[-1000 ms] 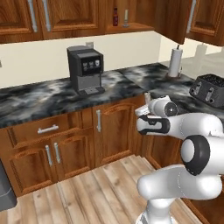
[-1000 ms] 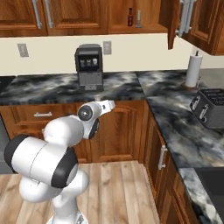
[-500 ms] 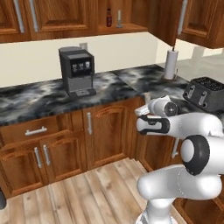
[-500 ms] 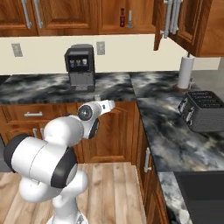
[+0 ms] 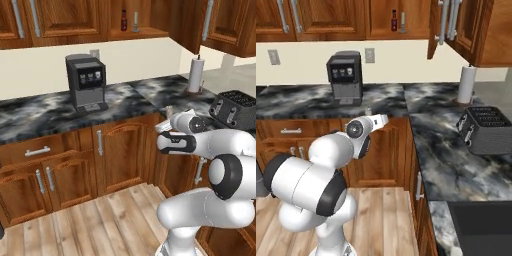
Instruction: Pick the candle and candle from the dining table and place them in the open cabinet. Close the cabinet after placing the objects.
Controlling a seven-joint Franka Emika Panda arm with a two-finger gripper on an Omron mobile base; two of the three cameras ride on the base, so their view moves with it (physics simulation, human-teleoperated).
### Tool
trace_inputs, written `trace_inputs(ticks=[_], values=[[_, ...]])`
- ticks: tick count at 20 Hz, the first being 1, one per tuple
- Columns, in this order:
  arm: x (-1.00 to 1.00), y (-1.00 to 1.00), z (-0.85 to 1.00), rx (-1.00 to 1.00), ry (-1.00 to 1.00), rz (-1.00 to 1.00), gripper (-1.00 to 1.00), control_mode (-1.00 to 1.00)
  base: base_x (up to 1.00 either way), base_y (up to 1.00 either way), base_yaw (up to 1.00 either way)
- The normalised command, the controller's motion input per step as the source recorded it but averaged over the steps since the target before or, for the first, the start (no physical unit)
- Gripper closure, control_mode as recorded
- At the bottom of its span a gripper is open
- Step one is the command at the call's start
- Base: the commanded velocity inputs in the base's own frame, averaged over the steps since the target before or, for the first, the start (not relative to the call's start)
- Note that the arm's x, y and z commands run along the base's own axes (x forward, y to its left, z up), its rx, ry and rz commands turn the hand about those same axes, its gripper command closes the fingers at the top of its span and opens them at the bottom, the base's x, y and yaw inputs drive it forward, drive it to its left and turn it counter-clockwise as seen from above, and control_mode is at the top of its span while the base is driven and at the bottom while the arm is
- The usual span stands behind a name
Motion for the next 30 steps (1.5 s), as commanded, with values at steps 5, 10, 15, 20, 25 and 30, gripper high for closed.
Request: trace_inputs(ticks=[5,10,15,20,25,30], values=[[0.0,0.0,0.0,0.0,0.0,0.0,1.0,1.0,0.52,-0.2,0.03],[0.0,0.0,0.0,0.0,0.0,0.0,1.0,1.0,0.59,-0.16,0.04],[0.0,0.0,0.0,0.0,0.0,0.0,1.0,1.0,0.37,-0.19,0.07],[0.0,0.0,0.0,0.0,0.0,0.0,1.0,1.0,0.3,-0.24,0.07],[0.0,0.0,0.0,0.0,0.0,0.0,1.0,1.0,0.28,-0.28,0.06],[0.0,0.0,0.0,0.0,0.0,0.0,1.0,1.0,0.44,-0.36,0.03]])
